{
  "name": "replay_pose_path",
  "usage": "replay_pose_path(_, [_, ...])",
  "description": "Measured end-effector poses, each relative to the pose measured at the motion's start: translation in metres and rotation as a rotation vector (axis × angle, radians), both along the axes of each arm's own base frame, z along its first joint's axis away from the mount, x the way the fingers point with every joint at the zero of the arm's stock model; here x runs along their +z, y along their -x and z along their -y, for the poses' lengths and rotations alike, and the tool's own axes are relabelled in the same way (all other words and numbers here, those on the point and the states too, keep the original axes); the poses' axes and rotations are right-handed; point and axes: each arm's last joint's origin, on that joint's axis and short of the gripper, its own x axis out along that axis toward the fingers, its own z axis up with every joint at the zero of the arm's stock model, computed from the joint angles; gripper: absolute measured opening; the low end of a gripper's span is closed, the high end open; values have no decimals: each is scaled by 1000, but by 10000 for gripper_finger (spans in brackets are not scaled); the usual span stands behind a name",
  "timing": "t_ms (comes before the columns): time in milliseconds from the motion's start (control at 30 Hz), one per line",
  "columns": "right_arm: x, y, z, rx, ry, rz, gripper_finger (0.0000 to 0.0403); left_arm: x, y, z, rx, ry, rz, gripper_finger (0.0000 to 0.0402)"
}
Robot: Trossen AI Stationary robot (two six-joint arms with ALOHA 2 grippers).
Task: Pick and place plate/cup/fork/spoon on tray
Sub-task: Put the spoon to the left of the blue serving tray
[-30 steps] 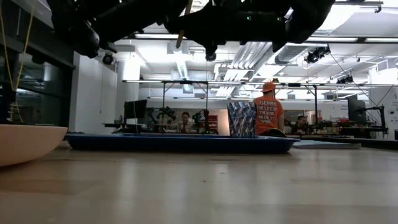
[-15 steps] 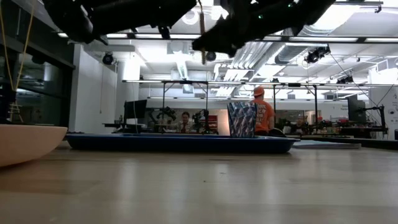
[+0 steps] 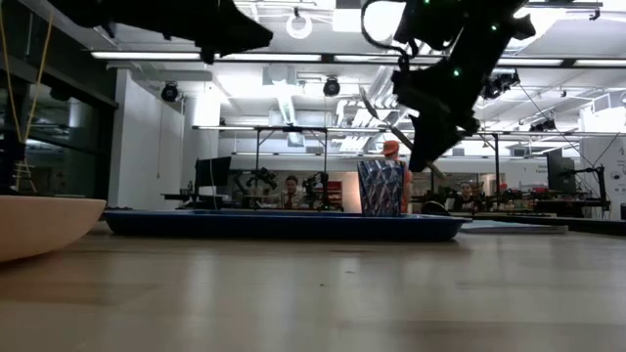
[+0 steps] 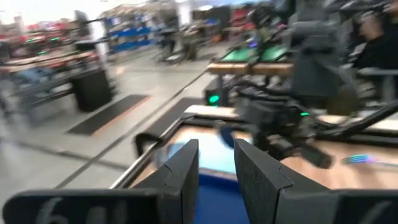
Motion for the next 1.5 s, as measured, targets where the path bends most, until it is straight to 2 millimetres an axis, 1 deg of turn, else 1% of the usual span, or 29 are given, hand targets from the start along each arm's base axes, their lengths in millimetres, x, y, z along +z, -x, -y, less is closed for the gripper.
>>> replay_pose_path(100, [-4, -4, -6, -7, 23, 4, 41, -5, 0, -2, 40, 5, -49, 92])
replay_pose_path(167, [-6, -6, -8, -21, 30, 23, 41, -11, -3, -4, 53, 32, -70, 92])
replay_pose_path(300, [-4, -8, -8, -83, 87, 67, 41, -29, -19, -10, 64, 95, -89, 92])
replay_pose_path(367, [-2, -10, -7, -109, 132, 93, 41, -37, -30, -14, 75, 115, -57, 93])
replay_pose_path(500, [3, -16, -6, -140, 197, 177, 41, -51, -51, -23, 80, 143, 81, 105])
replay_pose_path(600, [8, -22, -6, -133, 238, 240, 41, -61, -62, -28, 45, 180, 184, 124])
replay_pose_path(700, [9, -29, -7, -110, 265, 280, 41, -69, -70, -29, 0, 237, 279, 149])
replay_pose_path(833, [2, -39, -8, -87, 274, 304, 41, -73, -75, -28, -90, 289, 381, 183])
replay_pose_path(967, [-5, -48, -7, -58, 271, 327, 41, -70, -87, -21, -117, 273, 356, 205])
replay_pose_path(1067, [-7, -50, -7, -59, 282, 327, 41, -72, -93, -16, -72, 230, 298, 210])
replay_pose_path(1300, [-8, -50, 2, -111, 288, 332, 41, -64, -102, 0, 47, 97, 251, 211])
replay_pose_path(1400, [-15, -54, 4, -106, 247, 341, 41, -63, -104, 5, 123, 43, 208, 211])
replay_pose_path(1500, [-22, -61, 2, -58, 212, 364, 41, -64, -106, 6, 163, 18, 168, 211])
